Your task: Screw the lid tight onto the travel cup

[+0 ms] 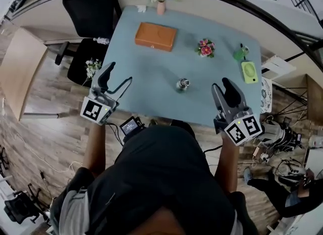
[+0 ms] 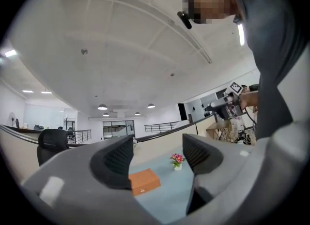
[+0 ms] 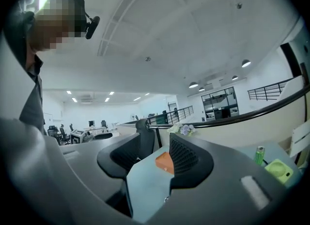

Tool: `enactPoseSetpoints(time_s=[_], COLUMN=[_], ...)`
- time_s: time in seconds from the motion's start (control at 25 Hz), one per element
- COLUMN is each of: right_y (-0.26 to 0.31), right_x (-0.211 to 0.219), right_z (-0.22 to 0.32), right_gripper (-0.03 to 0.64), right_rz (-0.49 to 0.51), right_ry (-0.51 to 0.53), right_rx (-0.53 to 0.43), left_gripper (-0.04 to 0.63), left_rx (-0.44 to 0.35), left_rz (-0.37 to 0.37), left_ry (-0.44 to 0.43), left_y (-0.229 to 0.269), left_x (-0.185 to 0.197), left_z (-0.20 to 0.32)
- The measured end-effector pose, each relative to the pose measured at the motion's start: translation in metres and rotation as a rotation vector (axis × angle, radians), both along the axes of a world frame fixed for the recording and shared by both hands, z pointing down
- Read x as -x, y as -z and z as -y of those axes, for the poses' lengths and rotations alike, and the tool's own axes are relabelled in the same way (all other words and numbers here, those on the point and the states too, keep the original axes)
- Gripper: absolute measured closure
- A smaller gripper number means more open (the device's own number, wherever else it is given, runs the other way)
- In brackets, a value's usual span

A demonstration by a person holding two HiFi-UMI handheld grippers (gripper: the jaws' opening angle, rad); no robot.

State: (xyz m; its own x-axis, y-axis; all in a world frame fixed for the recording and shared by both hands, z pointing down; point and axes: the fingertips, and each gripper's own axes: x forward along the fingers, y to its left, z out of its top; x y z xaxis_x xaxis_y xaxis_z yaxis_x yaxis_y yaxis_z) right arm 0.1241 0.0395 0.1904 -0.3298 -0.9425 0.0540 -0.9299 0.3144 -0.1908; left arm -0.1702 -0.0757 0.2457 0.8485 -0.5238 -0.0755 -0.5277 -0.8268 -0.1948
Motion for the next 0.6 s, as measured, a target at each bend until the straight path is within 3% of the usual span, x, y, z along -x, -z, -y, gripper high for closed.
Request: enactPoseSetpoints(time_s=[0.6], right_y=[0.016], right_x=[0.005], right_z=[-0.015], right_gripper=[0.428], right_rz=[-0.016], right_ry=[-0.025], right_rx=[-0.029], left_gripper=[0.227], left_rx=[-0.021], left_rz=[-0.028], left_ry=[-0.015], left_y=[0.016], left_x=[-0.001], left_z=[-0.013])
